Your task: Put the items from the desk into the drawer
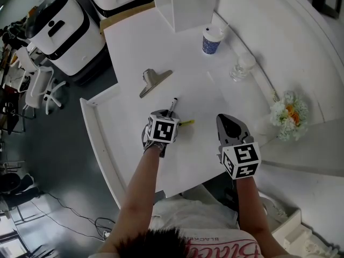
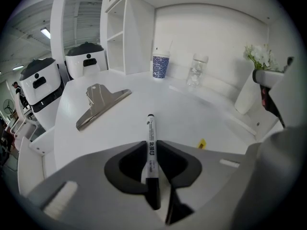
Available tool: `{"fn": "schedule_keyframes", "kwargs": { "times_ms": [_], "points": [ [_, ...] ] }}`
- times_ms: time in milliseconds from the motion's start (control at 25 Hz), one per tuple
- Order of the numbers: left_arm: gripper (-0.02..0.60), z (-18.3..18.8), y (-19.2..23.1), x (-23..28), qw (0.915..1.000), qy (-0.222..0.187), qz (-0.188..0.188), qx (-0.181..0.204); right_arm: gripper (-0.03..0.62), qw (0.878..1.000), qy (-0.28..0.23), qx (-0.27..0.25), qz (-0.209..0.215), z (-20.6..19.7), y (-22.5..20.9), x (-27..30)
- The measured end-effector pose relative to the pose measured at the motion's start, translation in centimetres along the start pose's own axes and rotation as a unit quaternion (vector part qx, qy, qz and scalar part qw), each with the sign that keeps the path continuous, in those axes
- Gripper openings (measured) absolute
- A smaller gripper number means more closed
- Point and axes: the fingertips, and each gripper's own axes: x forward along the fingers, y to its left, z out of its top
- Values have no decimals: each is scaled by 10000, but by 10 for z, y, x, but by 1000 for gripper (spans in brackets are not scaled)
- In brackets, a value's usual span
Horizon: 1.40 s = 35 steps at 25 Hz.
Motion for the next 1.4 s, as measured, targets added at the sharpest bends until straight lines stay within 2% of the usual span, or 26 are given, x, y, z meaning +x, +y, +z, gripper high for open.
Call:
{"fn": "schedule_keyframes", "kwargs": {
  "times_ms": [240, 800, 1400],
  "points": [
    [75, 5, 5, -4, 9997, -123, 112, -182, 8, 10000, -15, -3, 49, -1, -4, -1],
    [74, 38, 7, -58, 9960, -848, 266, -116, 8, 9991, -315, -184, 210, 20, 10, -7],
    [74, 79, 8, -158, 9793, -2002, 264, 106, 8, 9954, -787, -517, -155, 70, 41, -45]
  ]
}}
